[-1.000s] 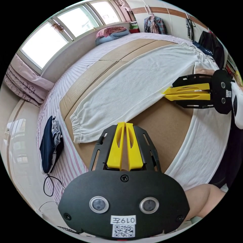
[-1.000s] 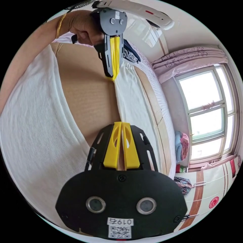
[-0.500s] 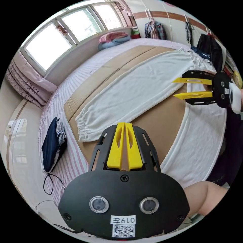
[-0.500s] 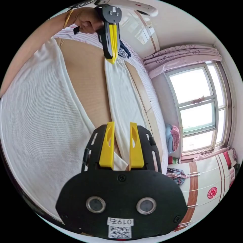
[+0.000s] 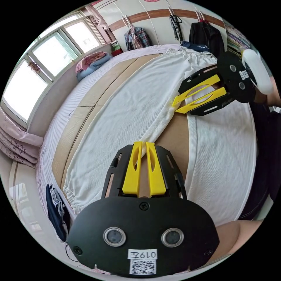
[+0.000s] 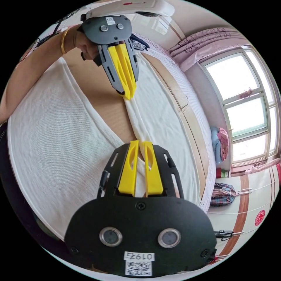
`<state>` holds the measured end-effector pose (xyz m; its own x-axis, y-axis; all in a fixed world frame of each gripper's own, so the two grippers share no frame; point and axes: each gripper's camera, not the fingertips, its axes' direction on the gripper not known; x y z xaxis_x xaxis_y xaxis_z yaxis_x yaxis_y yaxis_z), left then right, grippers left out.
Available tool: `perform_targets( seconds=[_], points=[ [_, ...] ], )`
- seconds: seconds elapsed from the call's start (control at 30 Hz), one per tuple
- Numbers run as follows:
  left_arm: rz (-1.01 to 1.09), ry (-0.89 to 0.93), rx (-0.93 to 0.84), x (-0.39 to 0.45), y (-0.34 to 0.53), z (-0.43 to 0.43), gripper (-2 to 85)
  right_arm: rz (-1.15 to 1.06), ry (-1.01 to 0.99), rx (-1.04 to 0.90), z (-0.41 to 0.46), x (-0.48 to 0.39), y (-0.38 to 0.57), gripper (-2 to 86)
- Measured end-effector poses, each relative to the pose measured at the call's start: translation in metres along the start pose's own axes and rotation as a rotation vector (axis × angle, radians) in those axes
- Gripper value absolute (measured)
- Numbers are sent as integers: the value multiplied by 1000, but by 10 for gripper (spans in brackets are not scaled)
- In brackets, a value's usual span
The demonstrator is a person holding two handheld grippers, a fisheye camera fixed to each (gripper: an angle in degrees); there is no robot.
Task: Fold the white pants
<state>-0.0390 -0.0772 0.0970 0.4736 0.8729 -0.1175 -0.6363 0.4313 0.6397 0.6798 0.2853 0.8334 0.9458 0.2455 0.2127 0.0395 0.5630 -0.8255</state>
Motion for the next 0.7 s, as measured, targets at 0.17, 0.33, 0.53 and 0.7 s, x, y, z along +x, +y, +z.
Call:
perform_targets(
  seconds=[0.17, 0.33, 0.53, 0.7],
  points=[
    [-20, 35, 7, 6, 22, -14, 14, 14, 6, 19, -25, -20, 27, 13],
    [-27, 44, 10, 17, 49, -32, 11, -8, 97, 19, -52, -43, 55, 61],
    [-162, -68, 200, 19, 97, -105, 9, 140, 186, 176, -182, -42, 170, 43],
    [-875, -668, 441, 25, 132, -215, 8, 363, 165, 118, -260, -23, 314, -5]
  ],
)
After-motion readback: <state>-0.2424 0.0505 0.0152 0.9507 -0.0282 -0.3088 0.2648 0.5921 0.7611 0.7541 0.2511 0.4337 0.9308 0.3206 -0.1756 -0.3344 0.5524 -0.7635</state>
